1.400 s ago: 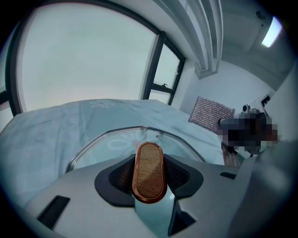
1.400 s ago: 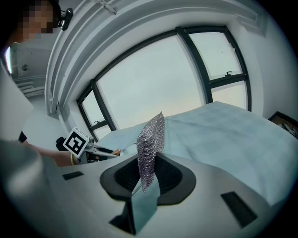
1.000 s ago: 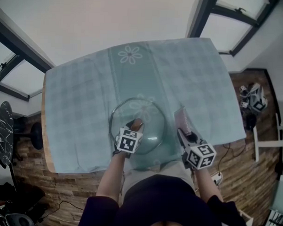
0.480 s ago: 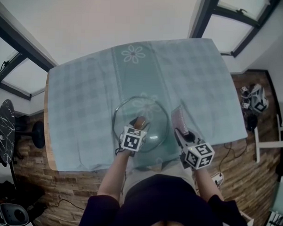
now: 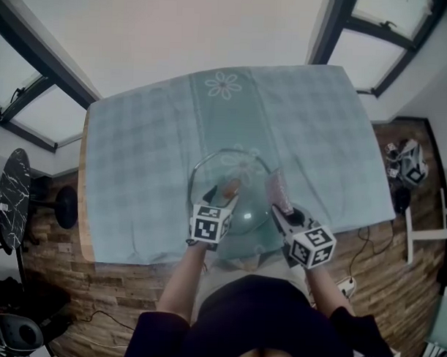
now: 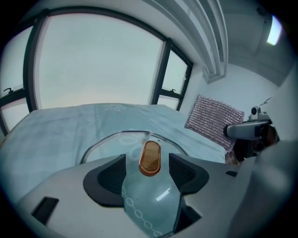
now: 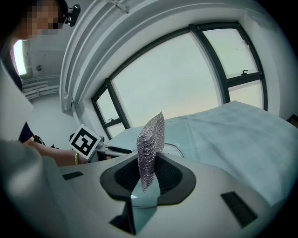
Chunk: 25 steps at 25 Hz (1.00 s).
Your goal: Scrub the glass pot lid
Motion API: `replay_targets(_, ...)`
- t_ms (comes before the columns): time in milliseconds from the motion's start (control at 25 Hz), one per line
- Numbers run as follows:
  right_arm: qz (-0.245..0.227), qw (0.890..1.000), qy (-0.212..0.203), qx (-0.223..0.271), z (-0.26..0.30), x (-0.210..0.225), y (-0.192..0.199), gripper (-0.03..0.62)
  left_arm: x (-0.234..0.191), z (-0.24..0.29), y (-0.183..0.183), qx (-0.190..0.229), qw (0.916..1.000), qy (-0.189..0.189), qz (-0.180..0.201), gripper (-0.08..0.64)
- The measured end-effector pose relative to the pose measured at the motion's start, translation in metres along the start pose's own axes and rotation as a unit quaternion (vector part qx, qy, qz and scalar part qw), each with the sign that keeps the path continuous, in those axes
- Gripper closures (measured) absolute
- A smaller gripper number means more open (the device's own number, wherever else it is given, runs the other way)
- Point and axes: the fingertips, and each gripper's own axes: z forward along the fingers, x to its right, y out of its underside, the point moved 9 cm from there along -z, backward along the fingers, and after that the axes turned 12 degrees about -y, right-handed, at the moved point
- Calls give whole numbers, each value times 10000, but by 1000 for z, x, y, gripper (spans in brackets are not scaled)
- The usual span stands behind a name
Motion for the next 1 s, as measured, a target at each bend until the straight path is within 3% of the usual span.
replay_targets(480, -249, 9987, -454, -18, 27, -48, 7, 512, -24, -74, 28, 514, 9917, -173, -1165, 292)
replay_targets(800, -427, 9964, -733, -25, 46, -85, 9, 512, -38, -117, 47, 806, 9855, -613, -1362, 465)
replay_targets(1000, -510, 9951, -848, -30, 57, -105, 12, 512, -49, -136, 57, 836, 9817, -785, -1520, 533)
